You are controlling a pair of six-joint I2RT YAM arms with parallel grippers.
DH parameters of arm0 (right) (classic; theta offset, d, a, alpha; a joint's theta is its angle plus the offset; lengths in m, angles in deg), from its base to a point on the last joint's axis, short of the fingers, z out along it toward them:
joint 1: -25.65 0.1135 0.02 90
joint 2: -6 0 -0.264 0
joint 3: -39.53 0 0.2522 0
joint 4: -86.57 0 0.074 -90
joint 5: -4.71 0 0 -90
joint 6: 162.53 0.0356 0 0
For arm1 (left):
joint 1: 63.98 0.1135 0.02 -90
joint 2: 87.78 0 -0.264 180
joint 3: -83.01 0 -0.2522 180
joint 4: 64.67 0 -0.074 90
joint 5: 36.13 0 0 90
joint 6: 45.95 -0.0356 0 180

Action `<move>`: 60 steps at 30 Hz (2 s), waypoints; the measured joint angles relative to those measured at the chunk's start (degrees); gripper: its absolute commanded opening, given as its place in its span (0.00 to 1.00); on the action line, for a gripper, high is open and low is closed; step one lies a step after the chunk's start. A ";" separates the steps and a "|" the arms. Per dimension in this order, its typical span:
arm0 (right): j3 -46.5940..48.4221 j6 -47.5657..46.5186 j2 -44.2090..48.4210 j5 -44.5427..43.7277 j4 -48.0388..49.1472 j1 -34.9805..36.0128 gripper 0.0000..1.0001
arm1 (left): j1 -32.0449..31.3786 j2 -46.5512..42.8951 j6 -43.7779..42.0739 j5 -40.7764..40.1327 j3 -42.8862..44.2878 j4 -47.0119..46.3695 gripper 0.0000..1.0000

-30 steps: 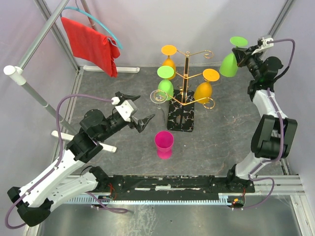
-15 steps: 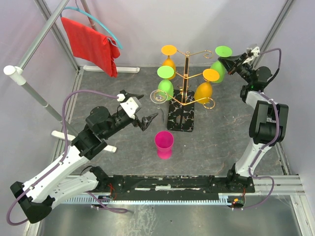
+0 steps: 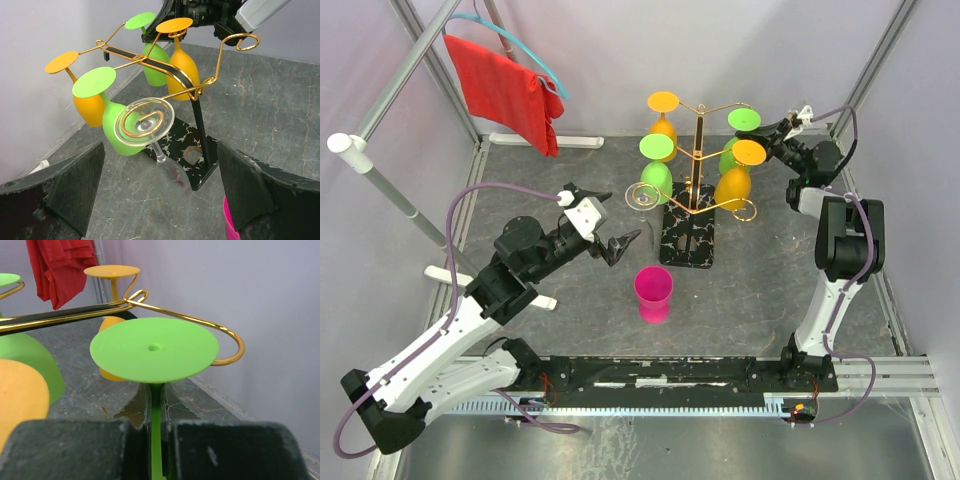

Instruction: Place the wine glass upside down on the wine glass rack

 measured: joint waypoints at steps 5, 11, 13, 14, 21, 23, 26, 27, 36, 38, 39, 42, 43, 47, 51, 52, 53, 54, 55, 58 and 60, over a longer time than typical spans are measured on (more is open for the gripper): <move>0.02 -0.07 -2.05 -0.63 2.14 0.24 0.02 | 0.00 0.00 0.00 -0.09 0.00 0.00 0.99; 2.08 -0.94 -4.07 -2.62 3.41 0.96 0.02 | 0.00 0.04 -0.02 -0.55 0.00 0.02 0.99; 2.40 -1.03 -4.50 -2.75 3.72 1.36 0.02 | 0.00 0.11 -0.02 -0.96 0.00 0.02 0.99; 2.56 -1.09 -4.74 -2.82 3.89 1.60 0.02 | 0.00 0.15 -0.02 -1.07 0.00 0.02 0.99; 4.07 -1.95 -6.25 -5.33 4.52 3.52 0.02 | 0.00 0.66 -0.02 -1.40 0.00 0.02 0.99; 4.24 -2.14 -6.62 -6.29 4.72 3.80 0.02 | 0.00 0.81 -0.02 -1.40 0.00 0.04 0.99; 4.61 -2.84 -7.04 -7.76 4.87 4.13 0.02 | 0.00 0.96 -0.02 -1.38 0.00 0.04 0.99; 4.70 -3.26 -7.13 -8.22 4.83 4.31 0.02 | 0.00 0.98 -0.02 -1.38 0.00 0.04 0.99; 5.66 -7.15 -8.48 -14.36 4.46 5.16 0.02 | 0.00 1.01 -0.02 -1.38 0.00 0.04 0.99; 5.66 -7.78 -8.68 -15.93 4.46 5.09 0.02 | 0.00 1.01 -0.02 -1.38 0.00 0.04 0.99; 5.66 -8.22 -8.76 -16.85 4.44 5.05 0.02 | 0.00 1.01 -0.02 -1.38 0.00 0.04 0.99; 5.66 -9.31 -8.98 -19.26 4.42 5.03 0.02 | 0.00 1.01 -0.02 -1.36 0.00 0.04 0.99; 5.66 -9.60 -8.98 -19.78 4.39 5.03 0.02 | 0.00 1.03 -0.02 -1.36 0.00 0.04 0.99; 5.22 -10.56 -8.98 -21.64 4.48 4.81 0.01 | 0.00 1.18 -0.02 -1.29 0.00 0.02 0.99; 3.56 -10.86 -8.79 -22.97 5.01 4.66 0.01 | 0.00 1.57 -0.02 -0.94 0.00 0.02 0.99; 3.19 -10.99 -8.63 -23.10 5.11 4.63 0.01 | 0.00 1.60 -0.02 -0.90 0.00 0.02 0.99; 2.73 -11.10 -8.33 -23.41 5.27 4.63 0.02 | 0.00 1.64 -0.02 -0.87 0.00 0.02 0.99; 2.25 -11.15 -7.98 -23.65 5.35 4.52 0.02 | 0.00 1.64 -0.02 -0.85 0.00 0.02 0.99; 1.81 -11.19 -7.63 -23.85 5.42 4.42 0.01 | 0.00 1.64 -0.02 -0.79 0.00 0.02 0.99; 0.57 -11.21 -7.04 -24.33 5.81 4.31 0.01 | 0.00 1.64 0.00 -0.63 0.00 0.02 0.99; -0.42 -11.19 -6.54 -24.50 6.23 4.26 0.02 | 0.00 1.60 0.00 -0.33 0.00 0.02 0.99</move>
